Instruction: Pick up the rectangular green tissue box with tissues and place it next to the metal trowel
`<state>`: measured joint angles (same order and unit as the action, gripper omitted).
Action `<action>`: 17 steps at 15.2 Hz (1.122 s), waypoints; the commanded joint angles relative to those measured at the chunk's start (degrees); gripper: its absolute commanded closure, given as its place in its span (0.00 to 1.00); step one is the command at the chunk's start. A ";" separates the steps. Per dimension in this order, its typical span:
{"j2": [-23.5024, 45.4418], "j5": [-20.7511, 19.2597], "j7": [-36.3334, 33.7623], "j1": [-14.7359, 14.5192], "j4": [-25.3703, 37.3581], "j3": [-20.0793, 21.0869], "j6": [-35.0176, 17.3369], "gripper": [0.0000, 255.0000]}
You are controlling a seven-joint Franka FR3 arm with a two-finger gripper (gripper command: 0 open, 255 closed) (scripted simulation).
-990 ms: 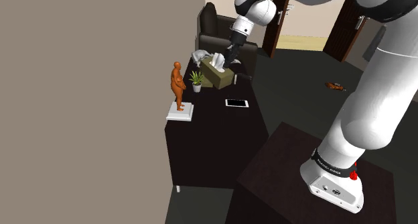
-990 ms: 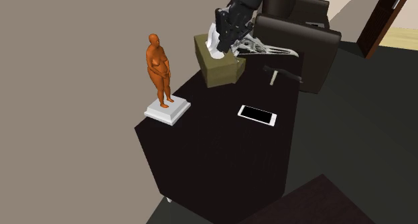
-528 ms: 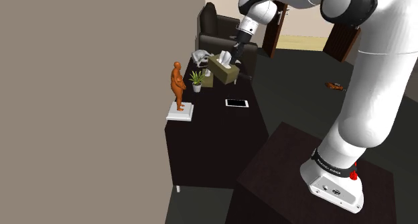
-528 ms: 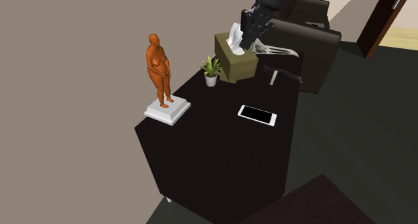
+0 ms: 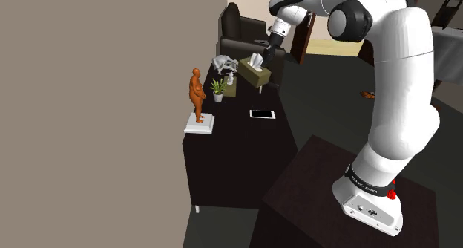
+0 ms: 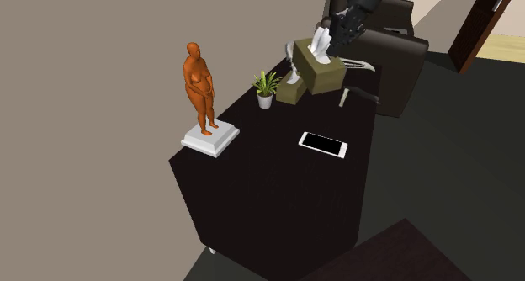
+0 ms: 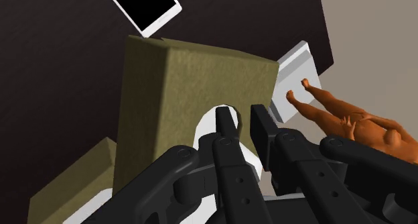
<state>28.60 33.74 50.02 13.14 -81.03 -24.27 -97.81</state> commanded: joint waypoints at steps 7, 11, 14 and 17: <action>24.47 4.48 -0.47 15.93 39.21 2.53 15.28 1.00; 23.45 4.26 1.25 14.76 34.21 2.36 11.90 1.00; 23.21 4.30 2.34 14.09 31.42 2.24 9.74 1.00; 23.26 4.41 3.31 13.58 29.15 2.20 7.75 1.00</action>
<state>52.20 38.14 52.85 27.10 -50.43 -21.99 -89.08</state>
